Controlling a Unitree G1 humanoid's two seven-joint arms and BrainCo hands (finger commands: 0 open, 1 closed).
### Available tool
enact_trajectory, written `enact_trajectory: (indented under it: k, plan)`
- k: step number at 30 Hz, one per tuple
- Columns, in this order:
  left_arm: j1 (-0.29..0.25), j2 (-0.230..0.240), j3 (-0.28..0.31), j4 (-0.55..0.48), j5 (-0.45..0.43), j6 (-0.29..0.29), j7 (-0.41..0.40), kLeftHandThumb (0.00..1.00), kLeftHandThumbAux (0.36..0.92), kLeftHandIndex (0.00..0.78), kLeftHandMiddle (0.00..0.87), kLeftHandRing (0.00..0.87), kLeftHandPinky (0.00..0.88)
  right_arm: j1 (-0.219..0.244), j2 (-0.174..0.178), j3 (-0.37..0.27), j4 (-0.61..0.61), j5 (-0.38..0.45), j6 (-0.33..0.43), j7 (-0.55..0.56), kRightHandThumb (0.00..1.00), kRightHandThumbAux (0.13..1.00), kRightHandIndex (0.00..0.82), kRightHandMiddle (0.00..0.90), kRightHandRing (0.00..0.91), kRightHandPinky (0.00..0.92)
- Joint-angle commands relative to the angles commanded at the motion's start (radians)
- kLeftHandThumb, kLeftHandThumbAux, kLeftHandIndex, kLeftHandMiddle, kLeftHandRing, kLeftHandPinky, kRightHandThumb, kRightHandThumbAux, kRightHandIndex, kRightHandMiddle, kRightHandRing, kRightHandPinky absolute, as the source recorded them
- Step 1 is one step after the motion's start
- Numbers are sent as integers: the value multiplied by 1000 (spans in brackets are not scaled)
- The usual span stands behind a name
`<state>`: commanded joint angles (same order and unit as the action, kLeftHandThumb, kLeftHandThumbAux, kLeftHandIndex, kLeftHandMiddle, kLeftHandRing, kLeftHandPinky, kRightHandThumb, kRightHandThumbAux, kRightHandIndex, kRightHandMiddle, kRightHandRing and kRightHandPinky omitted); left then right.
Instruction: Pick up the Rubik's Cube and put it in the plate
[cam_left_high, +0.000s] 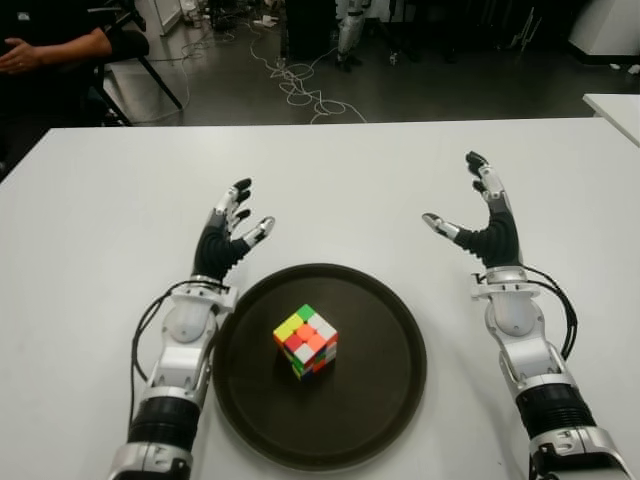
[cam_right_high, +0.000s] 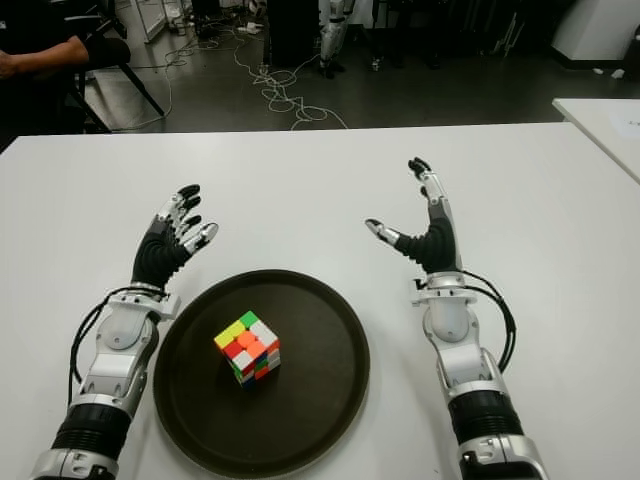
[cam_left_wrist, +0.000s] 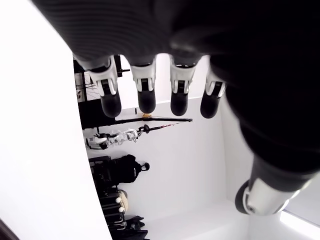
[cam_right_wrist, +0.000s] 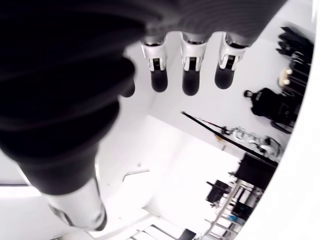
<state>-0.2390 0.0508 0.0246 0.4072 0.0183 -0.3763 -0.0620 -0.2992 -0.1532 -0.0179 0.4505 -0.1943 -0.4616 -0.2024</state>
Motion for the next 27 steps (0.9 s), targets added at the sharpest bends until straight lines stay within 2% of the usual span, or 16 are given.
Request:
enact_trajectory:
  k: [12,20,27]
  plan:
    - [-2,-4,2,2,-1,3,7,0,704,43,89,36,0,1,5,-17,-43,127,154,139,34,802,29,110,102,85]
    - [-2,0,0,0,4,-2,7,0,684,52,90,31,0,4,10,-22,-66,149,189,172,36,791,29,106,103,104]
    - [-8,2,7,12,-4,9,4,0,688,52,96,48,15,-1,18,-33,-75,188,227,213,41,793,34,116,114,123]
